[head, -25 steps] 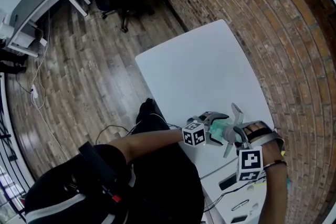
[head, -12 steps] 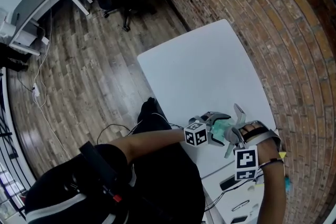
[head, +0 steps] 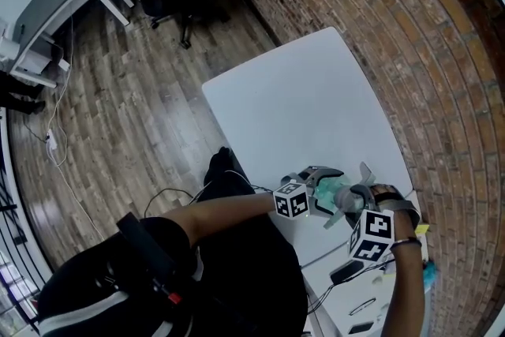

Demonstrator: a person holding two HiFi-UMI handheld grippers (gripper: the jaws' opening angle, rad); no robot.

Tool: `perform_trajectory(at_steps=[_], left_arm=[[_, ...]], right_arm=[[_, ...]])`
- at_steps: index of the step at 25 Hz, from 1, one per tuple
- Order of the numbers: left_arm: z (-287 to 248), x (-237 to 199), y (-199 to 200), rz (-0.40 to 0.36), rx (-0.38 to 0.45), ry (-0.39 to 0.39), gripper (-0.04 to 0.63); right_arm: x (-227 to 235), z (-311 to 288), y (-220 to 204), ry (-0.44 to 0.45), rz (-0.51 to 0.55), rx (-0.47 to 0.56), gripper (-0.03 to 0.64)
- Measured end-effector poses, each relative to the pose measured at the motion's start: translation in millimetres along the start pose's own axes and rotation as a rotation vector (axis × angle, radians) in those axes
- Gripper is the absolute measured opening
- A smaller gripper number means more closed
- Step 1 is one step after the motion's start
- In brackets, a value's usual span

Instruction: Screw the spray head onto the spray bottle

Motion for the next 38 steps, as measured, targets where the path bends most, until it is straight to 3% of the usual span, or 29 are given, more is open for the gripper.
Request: perform_trajectory(at_steps=[8, 17, 24, 27, 29, 36, 38], left_arm=[[-1, 1, 0, 0.003, 0.002, -0.003, 0.532], [0, 0, 0, 0.010, 0.014, -0.003, 0.532], [1, 0, 0, 0.014, 0.017, -0.005, 0.532], [1, -1, 0, 0.016, 0.016, -0.008, 0.532], [1, -1, 0, 0.017, 0.016, -0.010, 0.532], [2, -2, -1, 0.011, 0.014, -0.012, 0.532], [0, -2, -1, 0.007, 0.008, -0.023, 0.532]], right_arm=[[7, 1, -9, 0.040, -0.325, 0.106, 0.264], [8, 1, -18, 0.021, -0.682, 0.222, 0.264], [7, 2, -21, -0.010, -0.824, 0.235, 0.264], [5, 3, -21, -0.020, -0.782, 0.262, 0.264], [3, 9, -22, -0.040, -0.698, 0.263, 0.275], [1, 22, -7, -0.070, -0.167, 0.104, 0.276], [1, 16, -4, -0.053, -0.060, 0.060, 0.276]])
Point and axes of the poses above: the fingertips, and each gripper's own axes: z backward along the fingers, x to its right, y out of its top, the point moved 8 cm from there along z, backward along the fingers, and after that the axes turned 5 degrees about -z, right-handed, at the moved point
